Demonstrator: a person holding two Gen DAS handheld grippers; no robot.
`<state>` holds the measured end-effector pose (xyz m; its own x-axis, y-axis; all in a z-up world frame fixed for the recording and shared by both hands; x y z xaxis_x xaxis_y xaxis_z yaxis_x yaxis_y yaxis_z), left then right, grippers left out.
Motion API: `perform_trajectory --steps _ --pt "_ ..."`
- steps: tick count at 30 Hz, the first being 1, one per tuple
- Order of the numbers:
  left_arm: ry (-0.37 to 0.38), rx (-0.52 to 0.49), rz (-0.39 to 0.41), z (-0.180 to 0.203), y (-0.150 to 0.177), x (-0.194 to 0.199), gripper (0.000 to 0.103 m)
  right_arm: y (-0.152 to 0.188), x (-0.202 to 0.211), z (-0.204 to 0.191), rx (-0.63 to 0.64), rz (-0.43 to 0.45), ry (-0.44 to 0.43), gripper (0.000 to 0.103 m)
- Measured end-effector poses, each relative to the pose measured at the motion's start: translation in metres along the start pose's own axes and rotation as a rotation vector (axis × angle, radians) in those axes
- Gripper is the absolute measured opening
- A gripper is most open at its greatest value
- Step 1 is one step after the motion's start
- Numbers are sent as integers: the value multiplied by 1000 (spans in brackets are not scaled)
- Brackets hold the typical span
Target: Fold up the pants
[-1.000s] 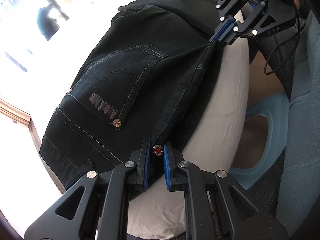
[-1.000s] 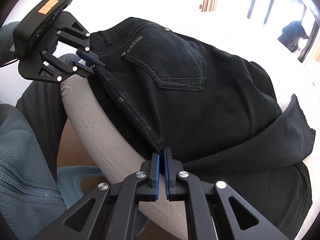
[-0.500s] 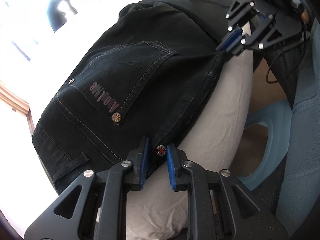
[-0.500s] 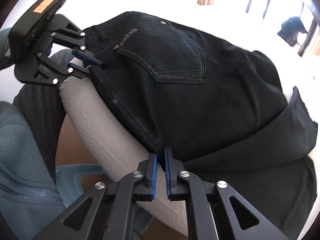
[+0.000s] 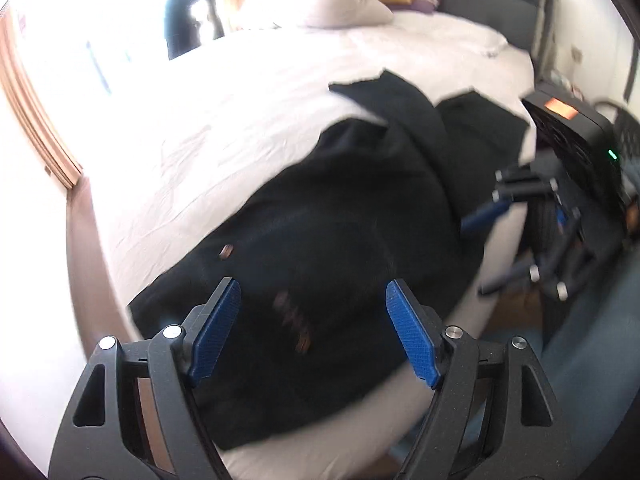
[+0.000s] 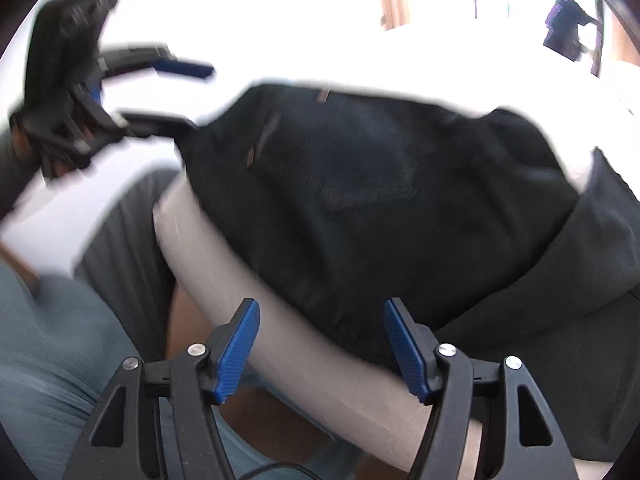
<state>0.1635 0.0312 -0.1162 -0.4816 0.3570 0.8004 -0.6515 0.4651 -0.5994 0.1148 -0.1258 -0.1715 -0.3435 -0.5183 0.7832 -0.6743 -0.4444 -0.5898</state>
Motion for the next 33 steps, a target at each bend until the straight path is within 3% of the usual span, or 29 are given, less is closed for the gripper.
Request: perform_trajectory --steps 2,4,6,7,11,15,18,22,25,28,30,33 --pt "64 64 -2 7 -14 -30 74 -7 2 6 -36 28 -6 68" --pt "70 113 -67 5 -9 -69 68 -5 -4 16 -58 31 -7 68" --pt "30 132 -168 1 14 -112 66 7 -22 33 -111 -26 5 68" --pt "32 137 -180 1 23 -123 66 18 -32 42 -145 -71 29 68" --pt "37 127 -171 1 5 -110 63 19 -22 48 -175 -36 14 63" --pt "173 71 -44 40 -51 -75 61 8 -3 58 -230 44 -35 63" --pt "230 -17 -95 74 -61 -104 61 5 17 71 -277 104 -36 63" --pt "207 -1 -237 81 -30 -167 53 8 55 112 -336 145 57 63" --pt "232 82 -221 78 -37 -172 53 16 83 149 -391 139 184 63" --pt "244 41 -148 89 -59 -153 53 12 106 191 -424 139 297 63" --pt "230 35 -130 89 -72 -158 53 0 119 224 -444 158 331 63" --pt "217 94 -186 85 -58 -188 53 -45 113 254 -431 179 400 63"
Point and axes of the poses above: each gripper's, at about its wrist camera, not at the fingertips, and x roughly against the way its jaws point, z to its right, y to its underside, the point moved 10 cm from there along -x, roughly the way its jaws point, and after that the axes turned 7 degrees about x, right-handed, at the moved point
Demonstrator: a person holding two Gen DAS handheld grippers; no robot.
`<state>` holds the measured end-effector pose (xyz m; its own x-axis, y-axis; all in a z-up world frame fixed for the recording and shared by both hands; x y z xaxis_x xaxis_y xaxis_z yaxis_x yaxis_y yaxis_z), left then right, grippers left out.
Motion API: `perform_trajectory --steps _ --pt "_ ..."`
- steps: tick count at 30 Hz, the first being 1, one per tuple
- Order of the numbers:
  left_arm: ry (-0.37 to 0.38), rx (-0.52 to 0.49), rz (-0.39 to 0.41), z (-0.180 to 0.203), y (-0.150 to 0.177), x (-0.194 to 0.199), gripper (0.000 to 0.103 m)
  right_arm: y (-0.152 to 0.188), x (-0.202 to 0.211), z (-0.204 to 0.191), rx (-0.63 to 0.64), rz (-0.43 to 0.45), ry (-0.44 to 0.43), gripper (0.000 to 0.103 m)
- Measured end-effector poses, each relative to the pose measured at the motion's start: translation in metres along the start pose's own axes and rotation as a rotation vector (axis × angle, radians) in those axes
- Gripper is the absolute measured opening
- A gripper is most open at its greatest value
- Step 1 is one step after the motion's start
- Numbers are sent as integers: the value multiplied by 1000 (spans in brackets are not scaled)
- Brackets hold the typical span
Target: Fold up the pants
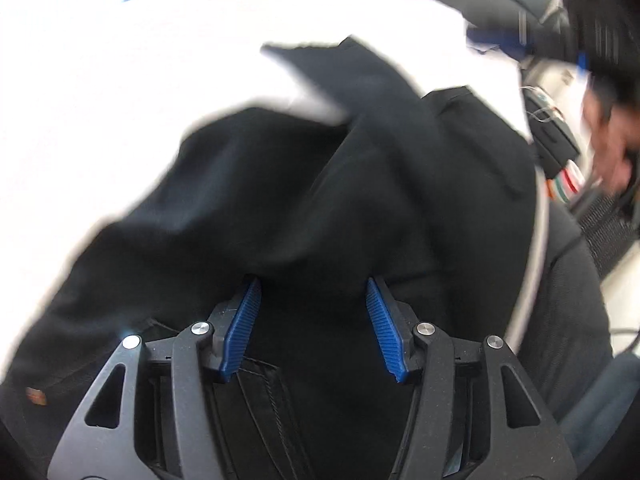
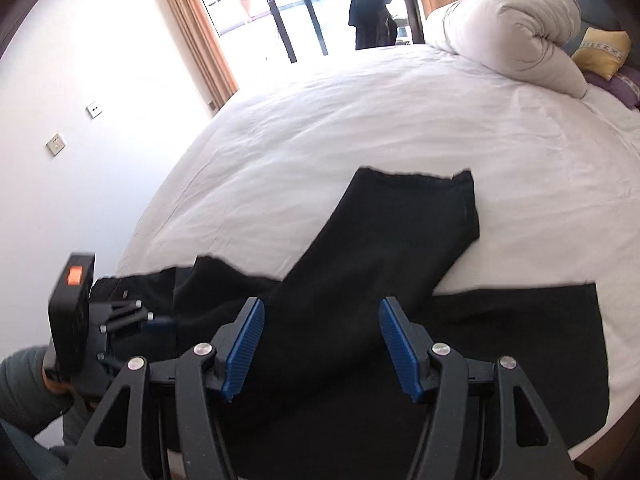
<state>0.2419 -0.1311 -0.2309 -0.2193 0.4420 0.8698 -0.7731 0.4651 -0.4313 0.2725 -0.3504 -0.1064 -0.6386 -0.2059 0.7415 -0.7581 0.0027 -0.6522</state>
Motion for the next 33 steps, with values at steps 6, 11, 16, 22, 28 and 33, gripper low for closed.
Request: perform_trajectory --steps 6,11,16,22,28,33 --pt "21 37 68 -5 1 0 53 -75 -79 17 93 -132 133 63" --pt "55 56 84 -12 13 11 53 -77 -155 32 72 -270 212 63" --pt "94 76 92 -24 23 11 52 -60 -183 44 78 -370 345 63" --pt "102 81 99 -25 21 10 52 -56 -195 61 58 -415 422 61" --pt "77 68 100 -21 18 7 52 -58 -203 62 -20 -448 329 22" --pt "68 70 101 -16 17 5 52 -62 -179 70 -106 -384 243 8"
Point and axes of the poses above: each gripper's, at about its wrist camera, not at the fingertips, and x roughly against the way its jaws point, z to its right, y to its underside, the point moved 10 cm from there along -x, roughly the way its jaws point, and after that the axes turned 7 degrees about x, right-handed, at the moved point
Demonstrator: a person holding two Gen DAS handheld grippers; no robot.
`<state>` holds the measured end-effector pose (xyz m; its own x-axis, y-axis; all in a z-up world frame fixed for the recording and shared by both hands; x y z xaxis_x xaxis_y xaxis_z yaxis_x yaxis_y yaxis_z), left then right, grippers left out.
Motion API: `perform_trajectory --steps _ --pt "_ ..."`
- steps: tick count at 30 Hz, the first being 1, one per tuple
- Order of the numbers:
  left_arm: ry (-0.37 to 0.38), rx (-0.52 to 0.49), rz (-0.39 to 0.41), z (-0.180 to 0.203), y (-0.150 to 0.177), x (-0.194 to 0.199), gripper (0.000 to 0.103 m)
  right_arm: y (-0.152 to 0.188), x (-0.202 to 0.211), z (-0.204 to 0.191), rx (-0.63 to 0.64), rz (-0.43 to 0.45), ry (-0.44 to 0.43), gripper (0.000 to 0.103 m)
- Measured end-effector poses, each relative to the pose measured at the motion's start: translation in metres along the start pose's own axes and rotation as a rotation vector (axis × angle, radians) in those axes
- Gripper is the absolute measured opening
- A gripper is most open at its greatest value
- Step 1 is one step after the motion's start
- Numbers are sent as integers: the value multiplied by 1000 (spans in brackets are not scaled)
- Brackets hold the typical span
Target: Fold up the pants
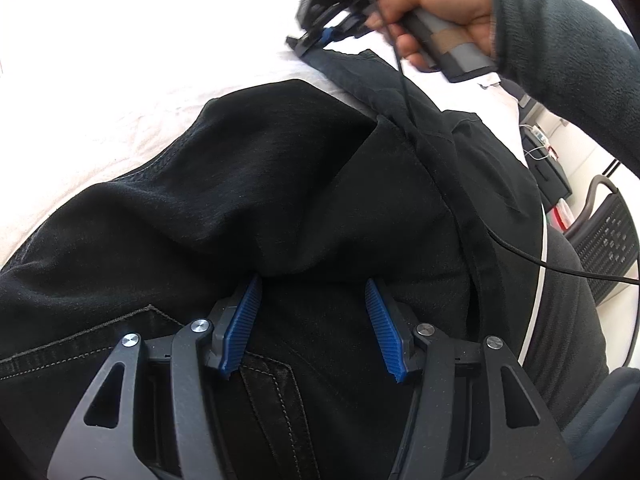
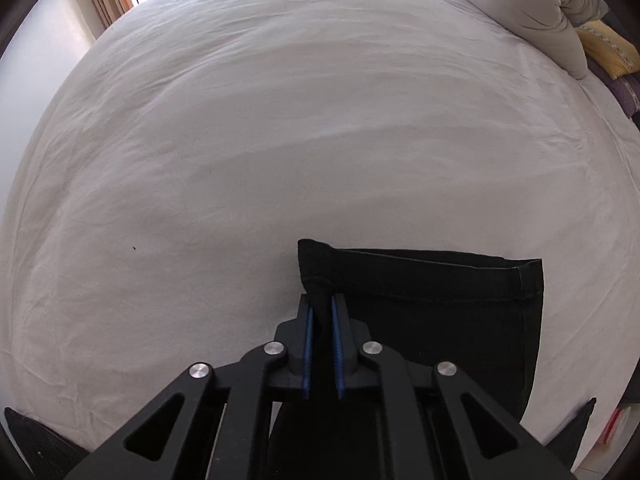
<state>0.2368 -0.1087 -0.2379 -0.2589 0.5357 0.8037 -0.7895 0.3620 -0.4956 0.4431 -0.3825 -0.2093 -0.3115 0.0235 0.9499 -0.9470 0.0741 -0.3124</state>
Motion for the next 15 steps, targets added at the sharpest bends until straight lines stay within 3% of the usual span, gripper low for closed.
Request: perform_trajectory --steps 5,9,15 --pt "-14 0 3 4 1 -2 52 9 62 44 -105 152 -59 5" --pt "-31 -3 9 8 2 -3 53 38 124 103 -223 304 -68 5" --pt "-70 -17 3 13 3 -5 53 137 192 190 -419 469 -3 3"
Point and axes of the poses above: each gripper's, at about its wrist camera, not at the fingertips, and x roughly against the way its jaws point, z to its right, y to its underside, the point moved 10 cm from there along -x, roughly the way its jaws point, and after that the axes turned 7 degrees about x, right-handed, at the moved point
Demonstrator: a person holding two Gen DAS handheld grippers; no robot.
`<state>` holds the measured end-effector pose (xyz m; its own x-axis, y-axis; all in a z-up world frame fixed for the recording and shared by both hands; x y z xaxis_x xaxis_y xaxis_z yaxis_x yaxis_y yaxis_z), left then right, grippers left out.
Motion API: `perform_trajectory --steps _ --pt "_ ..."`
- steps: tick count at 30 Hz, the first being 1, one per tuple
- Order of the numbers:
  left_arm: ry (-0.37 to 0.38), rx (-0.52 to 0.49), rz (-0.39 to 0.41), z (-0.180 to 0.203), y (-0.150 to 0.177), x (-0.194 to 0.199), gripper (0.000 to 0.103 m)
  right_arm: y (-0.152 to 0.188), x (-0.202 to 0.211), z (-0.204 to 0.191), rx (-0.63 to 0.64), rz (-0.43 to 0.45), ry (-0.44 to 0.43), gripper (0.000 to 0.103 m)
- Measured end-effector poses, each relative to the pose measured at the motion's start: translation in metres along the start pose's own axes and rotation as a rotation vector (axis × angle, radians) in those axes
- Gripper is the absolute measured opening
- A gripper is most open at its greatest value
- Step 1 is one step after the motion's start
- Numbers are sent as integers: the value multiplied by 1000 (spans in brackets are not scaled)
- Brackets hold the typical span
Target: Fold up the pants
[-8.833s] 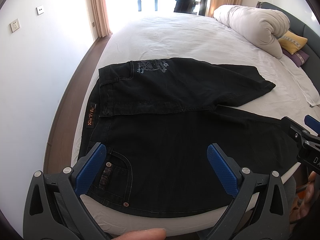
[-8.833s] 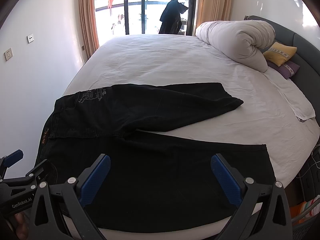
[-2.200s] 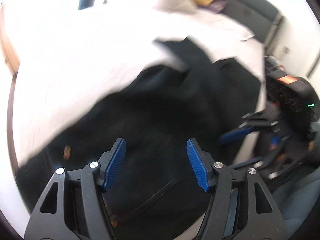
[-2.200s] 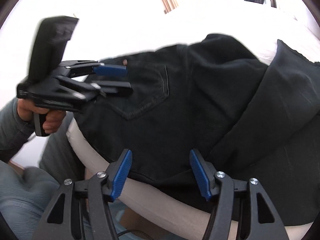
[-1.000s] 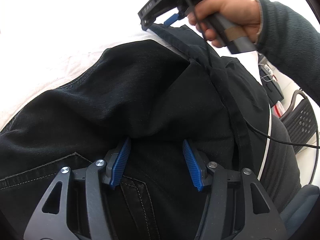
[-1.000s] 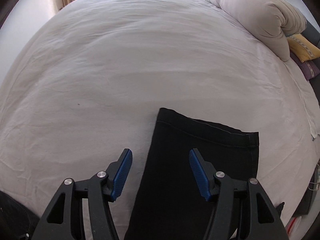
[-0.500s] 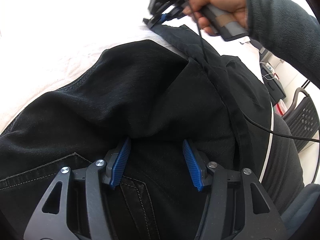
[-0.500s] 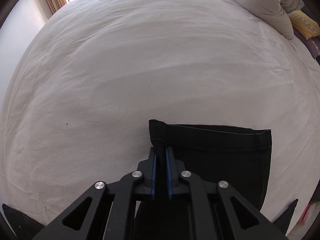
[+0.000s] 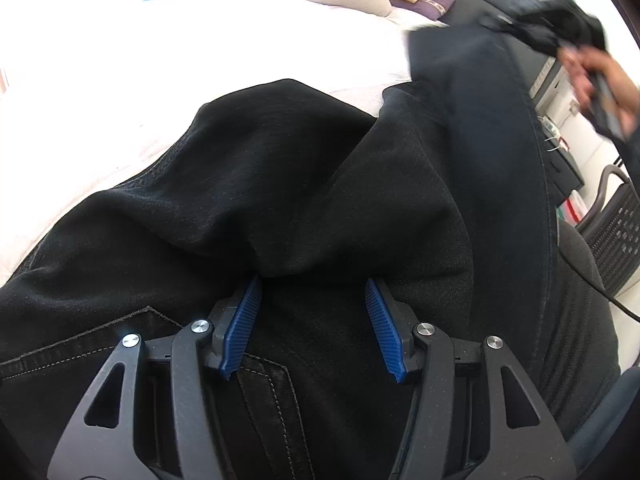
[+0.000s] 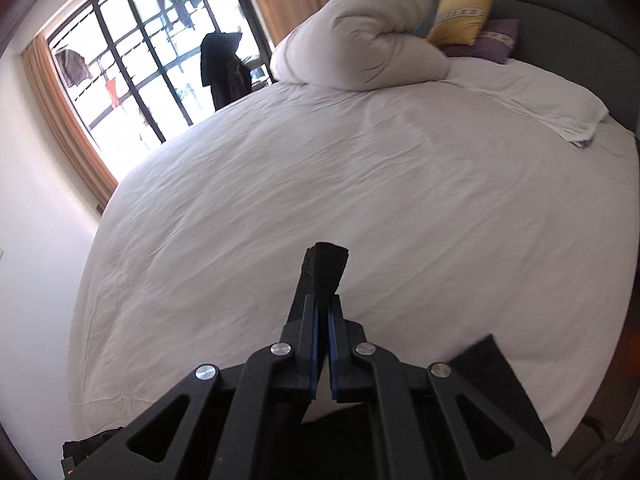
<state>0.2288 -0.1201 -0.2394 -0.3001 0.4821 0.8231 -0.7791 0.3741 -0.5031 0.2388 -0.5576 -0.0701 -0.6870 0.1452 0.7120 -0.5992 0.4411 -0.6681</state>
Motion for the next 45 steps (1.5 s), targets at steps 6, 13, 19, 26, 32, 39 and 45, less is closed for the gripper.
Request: perform_trajectory --steps 6,13,19,26,32,39,45 --pt "-11 25 3 3 0 -1 53 75 27 99 -245 25 58 3" --pt "-39 68 4 6 -3 -3 53 143 19 152 -462 -18 44 3" --pt "-66 76 6 12 -2 -4 57 149 15 162 -526 -11 9 3" --pt "-75 61 5 32 -4 -11 69 133 31 158 -487 37 10 3" --pt "-71 61 12 41 -6 -15 75 170 20 178 -582 -10 43 3" --pt "-51 80 14 44 -10 -19 79 177 21 184 -624 -13 48 3" --pt "-26 92 19 37 -16 -22 83 178 26 184 -636 -26 54 3"
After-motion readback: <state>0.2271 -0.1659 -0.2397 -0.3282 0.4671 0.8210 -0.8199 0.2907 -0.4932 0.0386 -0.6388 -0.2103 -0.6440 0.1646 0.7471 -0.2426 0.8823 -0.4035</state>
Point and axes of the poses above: each gripper's, at about its wrist camera, not at the fingertips, and x roughly against the way its jaws point, z to its right, y to its underside, the point moved 10 cm from there along -x, roughly the way its jaws point, and after that the axes turned 7 degrees about x, right-handed, at the moved point
